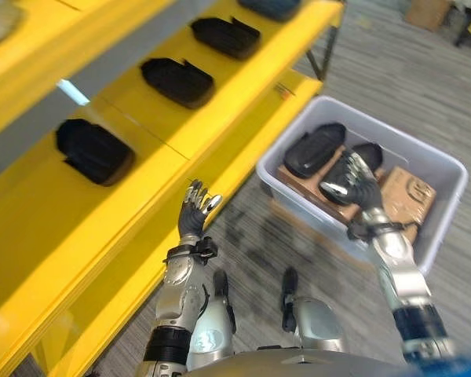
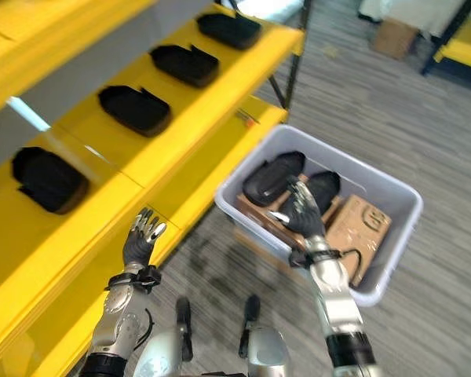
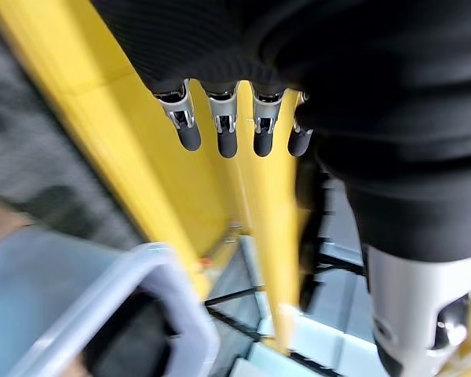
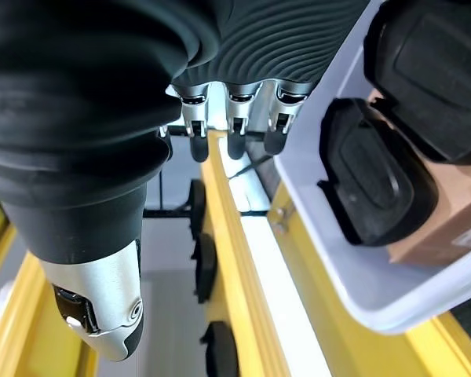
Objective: Move parts from the plastic box to the shelf.
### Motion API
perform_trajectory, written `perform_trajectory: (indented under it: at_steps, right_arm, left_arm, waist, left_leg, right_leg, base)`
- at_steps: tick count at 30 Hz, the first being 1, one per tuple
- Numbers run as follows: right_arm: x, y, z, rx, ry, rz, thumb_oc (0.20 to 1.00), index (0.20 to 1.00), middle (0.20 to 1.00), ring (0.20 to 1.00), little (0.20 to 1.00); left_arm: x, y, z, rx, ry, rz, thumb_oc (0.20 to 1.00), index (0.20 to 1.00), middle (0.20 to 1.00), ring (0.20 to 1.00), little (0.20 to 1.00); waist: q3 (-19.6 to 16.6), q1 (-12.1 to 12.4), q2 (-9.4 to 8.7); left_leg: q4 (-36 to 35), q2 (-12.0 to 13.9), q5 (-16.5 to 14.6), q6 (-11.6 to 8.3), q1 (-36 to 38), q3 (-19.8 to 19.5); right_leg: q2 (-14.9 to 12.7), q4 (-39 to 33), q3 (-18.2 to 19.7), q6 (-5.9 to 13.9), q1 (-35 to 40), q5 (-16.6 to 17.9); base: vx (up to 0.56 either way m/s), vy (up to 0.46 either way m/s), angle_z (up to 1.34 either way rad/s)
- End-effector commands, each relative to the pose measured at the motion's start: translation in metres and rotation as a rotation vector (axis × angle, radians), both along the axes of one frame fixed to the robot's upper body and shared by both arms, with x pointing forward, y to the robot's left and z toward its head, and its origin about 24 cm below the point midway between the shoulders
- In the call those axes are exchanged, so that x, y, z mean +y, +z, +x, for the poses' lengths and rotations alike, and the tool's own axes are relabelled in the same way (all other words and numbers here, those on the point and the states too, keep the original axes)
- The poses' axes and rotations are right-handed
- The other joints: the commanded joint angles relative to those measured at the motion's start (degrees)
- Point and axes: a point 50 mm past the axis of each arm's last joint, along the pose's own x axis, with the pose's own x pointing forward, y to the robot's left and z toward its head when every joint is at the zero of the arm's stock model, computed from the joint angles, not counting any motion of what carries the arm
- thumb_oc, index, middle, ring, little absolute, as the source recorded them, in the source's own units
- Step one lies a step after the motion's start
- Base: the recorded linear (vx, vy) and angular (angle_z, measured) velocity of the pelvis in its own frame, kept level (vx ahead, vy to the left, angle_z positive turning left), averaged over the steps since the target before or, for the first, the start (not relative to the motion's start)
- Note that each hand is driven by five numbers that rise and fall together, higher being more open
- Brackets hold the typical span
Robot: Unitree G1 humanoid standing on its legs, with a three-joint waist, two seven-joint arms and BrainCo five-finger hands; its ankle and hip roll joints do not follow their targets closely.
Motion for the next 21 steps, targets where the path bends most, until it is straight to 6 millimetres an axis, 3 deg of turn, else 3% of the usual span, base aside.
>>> perform_trajectory:
  at_steps: [1, 3, 4, 6, 7, 8, 9, 11, 21]
  right_arm:
    - [0.02, 0.019, -0.005, -0.118, 0.081, 0.068, 1.0, 1.0, 1.0, 1.0, 1.0]
    - [0.032, 0.025, -0.001, -0.131, 0.123, 0.073, 1.0, 1.0, 1.0, 1.0, 1.0]
    - [0.032, 0.025, -0.001, -0.131, 0.123, 0.073, 1.0, 1.0, 1.0, 1.0, 1.0]
    - [0.037, 0.02, -0.003, -0.115, 0.146, 0.065, 1.0, 1.0, 1.0, 1.0, 1.0]
    - [0.035, 0.018, -0.006, -0.102, 0.134, 0.094, 1.0, 1.0, 1.0, 1.0, 1.0]
    - [0.035, 0.018, -0.006, -0.102, 0.134, 0.094, 1.0, 1.0, 1.0, 1.0, 1.0]
    - [0.033, 0.015, -0.007, -0.092, 0.125, 0.092, 1.0, 1.0, 1.0, 1.0, 1.0]
    - [0.032, 0.015, -0.008, -0.088, 0.121, 0.096, 1.0, 1.0, 1.0, 1.0, 1.0]
    - [0.044, 0.012, -0.008, -0.072, 0.182, 0.082, 1.0, 1.0, 1.0, 1.0, 1.0]
  left_arm:
    - [0.018, 0.026, -0.002, -0.147, 0.082, -0.01, 1.0, 1.0, 1.0, 1.0, 1.0]
    - [0.015, 0.023, -0.004, -0.141, 0.096, -0.052, 1.0, 1.0, 1.0, 1.0, 1.0]
    - [0.015, 0.023, -0.004, -0.141, 0.096, -0.052, 1.0, 1.0, 1.0, 1.0, 1.0]
    - [0.01, 0.023, -0.004, -0.138, 0.063, -0.048, 1.0, 1.0, 1.0, 1.0, 1.0]
    - [0.004, 0.027, 0.002, -0.156, 0.032, -0.057, 1.0, 1.0, 1.0, 1.0, 1.0]
    - [0.004, 0.027, 0.002, -0.156, 0.032, -0.057, 1.0, 1.0, 1.0, 1.0, 1.0]
    - [0.001, 0.034, 0.006, -0.177, 0.012, -0.026, 1.0, 1.0, 1.0, 1.0, 1.0]
    - [0.003, 0.036, 0.007, -0.186, 0.018, -0.024, 1.0, 1.0, 1.0, 1.0, 1.0]
    - [0.009, 0.047, 0.017, -0.222, 0.033, 0.025, 1.0, 1.0, 1.0, 1.0, 1.0]
  waist:
    - [-0.51, 4.29, -0.66]
    - [-0.57, 5.92, -0.55]
    - [-0.68, 5.93, -0.51]
    - [-0.69, 6.03, -0.69]
    - [-0.04, 5.14, -1.08]
    - [-0.18, 5.16, -1.04]
    - [0.29, 3.66, -1.03]
    - [0.34, 3.17, -1.16]
    - [-1.21, 1.93, -2.08]
  left_leg:
    - [5.58, 1.21, 6.07, 0.86, -6.47, -3.6]
    - [6.1, 2.73, 7.54, -0.1, -6.34, -3.14]
    - [6.11, 2.79, 7.58, -0.12, -6.49, -3.16]
    - [7.04, 3.28, 4.67, 0.59, -3.55, -2.09]
    - [9.16, 2.37, 2.57, 1.05, -3.11, 0.52]
    - [9.14, 2.44, 2.64, 1.02, -3.28, 0.5]
    - [11.66, 1.19, 0.06, 1.79, -3.24, 4.11]
    - [12.62, 0.51, -1.13, 2.18, -3.55, 5.54]
    - [15.93, -1.54, -5.51, 4.33, -5.04, 9.35]
  right_leg:
    - [-1.5, -0.29, 7.72, 6.09, 6.15, -2.87]
    - [-1.05, -0.17, 13.16, 6.81, 6.42, -2.97]
    - [-0.98, -0.18, 13.17, 6.79, 6.28, -2.9]
    - [-0.44, -0.45, 17.29, 7.35, 6.04, -2.62]
    - [-1.94, -0.96, 18.5, 8.08, 6.55, -2.53]
    - [-1.87, -0.96, 18.51, 8.06, 6.37, -2.46]
    - [-4.3, -1.46, 19.68, 9.29, 6.03, -2.38]
    - [-5.29, -2.07, 20.45, 9.91, 5.63, -1.81]
    - [-9.34, -4.61, 22.47, 12.1, 2.5, 1.3]
  base:
    - [0.17, 0.252, -2.04]
    - [0.15, 0.235, -1.99]
    - [0.09, 0.154, -1.95]
    - [0.14, 0.301, -1.8]
    - [0.16, 0.325, -1.89]
    - [0.16, 0.484, -1.79]
    - [0.06, 0.287, -1.26]
    - [0.04, 0.29, -0.59]
    - [0.03, 0.162, -0.2]
